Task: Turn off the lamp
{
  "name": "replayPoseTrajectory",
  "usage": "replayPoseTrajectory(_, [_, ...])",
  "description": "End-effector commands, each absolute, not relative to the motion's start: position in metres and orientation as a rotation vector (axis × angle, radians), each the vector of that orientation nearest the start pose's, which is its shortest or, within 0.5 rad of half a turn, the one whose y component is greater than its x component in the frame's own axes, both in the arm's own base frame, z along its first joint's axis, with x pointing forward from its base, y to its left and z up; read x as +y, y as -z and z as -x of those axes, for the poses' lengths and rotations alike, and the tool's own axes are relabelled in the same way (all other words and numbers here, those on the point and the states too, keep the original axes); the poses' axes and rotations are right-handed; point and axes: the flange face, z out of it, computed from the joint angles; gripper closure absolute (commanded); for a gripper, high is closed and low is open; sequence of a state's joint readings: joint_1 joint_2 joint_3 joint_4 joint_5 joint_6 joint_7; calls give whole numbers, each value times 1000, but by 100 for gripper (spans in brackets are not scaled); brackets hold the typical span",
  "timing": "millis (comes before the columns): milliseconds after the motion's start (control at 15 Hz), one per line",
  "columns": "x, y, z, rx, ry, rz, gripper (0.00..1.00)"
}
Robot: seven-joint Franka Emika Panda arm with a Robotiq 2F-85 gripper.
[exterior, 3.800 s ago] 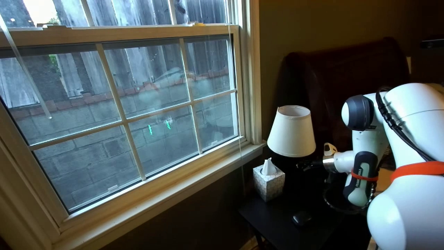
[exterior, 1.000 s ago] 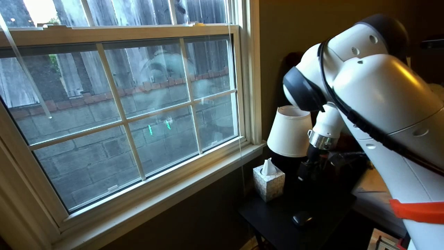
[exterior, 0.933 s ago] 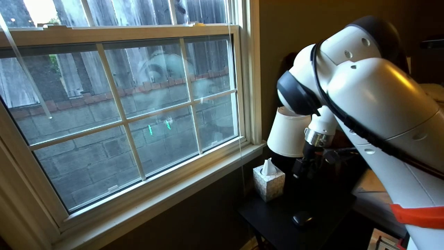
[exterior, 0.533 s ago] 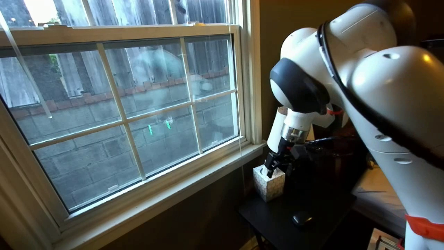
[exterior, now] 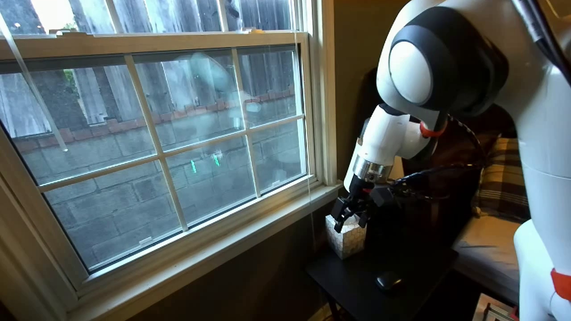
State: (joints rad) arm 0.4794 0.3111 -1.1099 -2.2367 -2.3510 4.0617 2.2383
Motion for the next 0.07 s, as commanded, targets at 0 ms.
replayPoseTrajectory(0, [-136, -324, -366, 353, 246, 2829, 0])
